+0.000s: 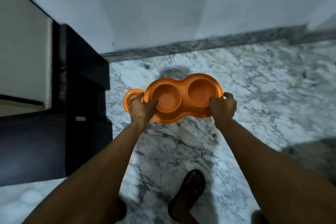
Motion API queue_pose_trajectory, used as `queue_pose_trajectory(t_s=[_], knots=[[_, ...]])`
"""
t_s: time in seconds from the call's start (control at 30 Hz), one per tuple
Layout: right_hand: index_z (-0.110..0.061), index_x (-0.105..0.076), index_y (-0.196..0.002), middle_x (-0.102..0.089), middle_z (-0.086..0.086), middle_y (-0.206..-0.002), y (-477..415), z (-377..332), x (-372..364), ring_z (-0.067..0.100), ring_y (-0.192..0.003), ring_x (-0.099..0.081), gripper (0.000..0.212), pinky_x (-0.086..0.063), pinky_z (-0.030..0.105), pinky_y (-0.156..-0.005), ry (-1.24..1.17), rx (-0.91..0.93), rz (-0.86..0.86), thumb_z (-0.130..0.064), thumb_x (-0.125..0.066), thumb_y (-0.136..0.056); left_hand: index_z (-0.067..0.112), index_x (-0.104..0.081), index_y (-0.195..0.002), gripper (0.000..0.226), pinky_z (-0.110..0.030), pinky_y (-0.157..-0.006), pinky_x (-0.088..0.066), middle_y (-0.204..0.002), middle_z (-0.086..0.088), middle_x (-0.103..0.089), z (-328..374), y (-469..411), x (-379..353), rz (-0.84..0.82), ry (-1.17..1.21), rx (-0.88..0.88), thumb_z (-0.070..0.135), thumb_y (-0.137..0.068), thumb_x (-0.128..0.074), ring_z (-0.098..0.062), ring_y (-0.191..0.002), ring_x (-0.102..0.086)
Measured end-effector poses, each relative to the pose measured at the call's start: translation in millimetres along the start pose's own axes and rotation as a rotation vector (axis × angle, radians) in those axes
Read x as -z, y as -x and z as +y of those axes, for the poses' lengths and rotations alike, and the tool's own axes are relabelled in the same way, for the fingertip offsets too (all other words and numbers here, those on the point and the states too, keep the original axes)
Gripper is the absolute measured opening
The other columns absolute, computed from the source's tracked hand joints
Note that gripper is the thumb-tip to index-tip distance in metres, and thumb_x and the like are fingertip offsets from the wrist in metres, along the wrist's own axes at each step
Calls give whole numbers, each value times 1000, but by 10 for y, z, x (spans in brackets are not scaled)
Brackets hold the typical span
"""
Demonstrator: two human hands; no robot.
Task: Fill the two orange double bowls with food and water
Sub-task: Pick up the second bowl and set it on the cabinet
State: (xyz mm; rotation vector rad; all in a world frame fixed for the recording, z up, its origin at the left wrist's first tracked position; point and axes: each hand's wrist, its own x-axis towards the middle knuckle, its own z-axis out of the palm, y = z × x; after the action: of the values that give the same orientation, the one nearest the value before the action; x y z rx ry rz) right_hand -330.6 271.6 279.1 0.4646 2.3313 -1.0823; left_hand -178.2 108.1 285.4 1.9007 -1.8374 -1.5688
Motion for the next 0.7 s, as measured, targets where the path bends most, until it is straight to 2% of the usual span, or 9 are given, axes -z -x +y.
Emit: queue_pose_trajectory(t_s=[0.07,0.1,0.2,0.27,0.37,0.47,0.53,0.6,0.7], knots=[[-17,-46,-140,-54,16,-132,470,-502,315,36,-112,-58,69,-52,52,-94,-31,19,-5,-27,-61,-73,14,-60,-128,70,-33,-82,-56,-110,-11,-69,497,372,439,33,54,17,43,-66,-76,-31,-105,-64],[-17,-46,-140,-53,15,-133,711,-741,471,36,-114,-57,69,-52,52,-94,-40,35,-8,-28,-62,-74,14,-63,-118,64,-40,-85,-56,-104,-10,-69,726,568,672,67,65,23,46,-63,-75,-31,-103,-64],[-16,-47,-139,-51,16,-136,1404,-1365,877,36,-117,-55,67,-51,50,-93,-60,99,-17,-27,-65,-76,13,-66,-83,29,-41,-82,-56,-86,-8,-68,1322,1161,1335,158,118,8,37,-69,-77,-28,-92,-64],[-14,-49,-137,-52,16,-135,1821,-1669,1074,37,-115,-55,64,-50,45,-88,-92,140,-17,-26,-67,-77,16,-60,-67,26,-39,-76,-54,-76,-6,-64,1651,1529,1742,180,176,-50,37,-66,-76,-25,-81,-63],[-12,-52,-134,-55,18,-131,2441,-2029,1242,37,-112,-57,63,-48,41,-84,-151,169,-23,-26,-68,-75,12,-63,-69,38,-39,-67,-54,-72,-6,-63,1876,1861,2317,177,229,-117,46,-56,-71,-25,-73,-61],[-10,-59,-127,-61,15,-122,3088,-2313,1281,32,-100,-58,56,-46,38,-78,-208,205,-15,-21,-68,-72,15,-60,-67,43,-51,-65,-57,-70,-7,-64,1909,2036,2895,215,270,-145,53,-52,-73,-35,-75,-67],[-10,-61,-121,-62,14,-121,3470,-2435,1221,30,-94,-57,51,-47,38,-78,-224,236,-28,-20,-69,-72,18,-61,-69,35,-45,-72,-57,-75,-8,-67,1917,2166,3273,237,298,-154,46,-60,-78,-33,-79,-67],[-12,-58,-125,-60,14,-124,3885,-2519,1096,31,-98,-57,55,-48,39,-80,-225,262,-41,-20,-69,-71,15,-67,-77,24,-37,-76,-52,-80,-10,-69,1876,2283,3699,278,320,-176,35,-71,-79,-28,-82,-67],[-14,-55,-130,-57,14,-129,4535,-2608,822,36,-108,-59,63,-52,43,-85,-219,317,-61,-24,-69,-70,5,-74,-94,32,-32,-76,-50,-89,-11,-72,1713,2336,4392,315,351,-183,31,-77,-78,-24,-84,-66]])
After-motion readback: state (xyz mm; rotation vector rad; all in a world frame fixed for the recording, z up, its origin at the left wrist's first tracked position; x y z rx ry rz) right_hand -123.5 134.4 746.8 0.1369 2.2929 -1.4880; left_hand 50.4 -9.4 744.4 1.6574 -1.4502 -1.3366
